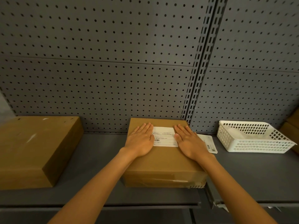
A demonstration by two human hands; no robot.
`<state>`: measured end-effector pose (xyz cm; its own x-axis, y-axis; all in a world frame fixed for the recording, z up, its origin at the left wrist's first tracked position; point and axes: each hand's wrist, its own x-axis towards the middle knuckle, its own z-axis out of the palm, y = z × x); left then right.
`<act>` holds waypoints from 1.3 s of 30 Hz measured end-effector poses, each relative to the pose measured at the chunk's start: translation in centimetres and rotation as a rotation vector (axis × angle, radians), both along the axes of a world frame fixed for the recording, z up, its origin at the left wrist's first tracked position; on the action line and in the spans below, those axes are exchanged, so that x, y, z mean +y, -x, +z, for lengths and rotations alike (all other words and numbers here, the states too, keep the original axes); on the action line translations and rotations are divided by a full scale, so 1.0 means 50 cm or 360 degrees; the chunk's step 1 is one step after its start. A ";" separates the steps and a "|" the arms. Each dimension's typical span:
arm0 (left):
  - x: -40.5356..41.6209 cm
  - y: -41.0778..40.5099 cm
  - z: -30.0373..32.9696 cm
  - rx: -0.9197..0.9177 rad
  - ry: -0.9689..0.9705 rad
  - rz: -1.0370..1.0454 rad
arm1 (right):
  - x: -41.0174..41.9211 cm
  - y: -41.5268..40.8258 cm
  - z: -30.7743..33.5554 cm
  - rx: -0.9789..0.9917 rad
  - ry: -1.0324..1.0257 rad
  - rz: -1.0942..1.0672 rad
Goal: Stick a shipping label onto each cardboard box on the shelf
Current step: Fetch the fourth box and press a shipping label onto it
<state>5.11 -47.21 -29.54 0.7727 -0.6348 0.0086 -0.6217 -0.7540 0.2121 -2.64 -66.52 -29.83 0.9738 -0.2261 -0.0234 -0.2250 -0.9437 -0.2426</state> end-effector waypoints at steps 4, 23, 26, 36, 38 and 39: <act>-0.008 -0.004 0.009 -0.0022 0.0013 0.0021 | 0.003 0.003 -0.003 -0.0033 0.0002 -0.0011; 0.027 0.041 0.017 0.0098 -0.0102 -0.0485 | 0.011 -0.001 -0.002 -0.0009 -0.0003 -0.0027; 0.029 0.042 0.013 0.0036 0.0006 -0.0364 | 0.015 -0.001 0.006 0.0018 0.0082 -0.0025; 0.030 0.042 0.009 0.0034 0.0033 -0.0256 | 0.103 0.003 0.019 0.0089 0.0114 0.0308; 0.030 0.041 0.009 0.0035 0.0011 -0.0250 | 0.078 0.013 0.020 0.0124 0.0099 0.0327; 0.030 0.041 0.009 0.0037 0.0004 -0.0246 | 0.061 0.021 0.022 0.0140 0.0101 0.0328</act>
<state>3.07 -45.70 -29.08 0.6659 -0.7460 -0.0066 -0.7251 -0.6493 0.2294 -3.71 -63.47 -28.72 0.9944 -0.0264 -0.1024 -0.0435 -0.9846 -0.1690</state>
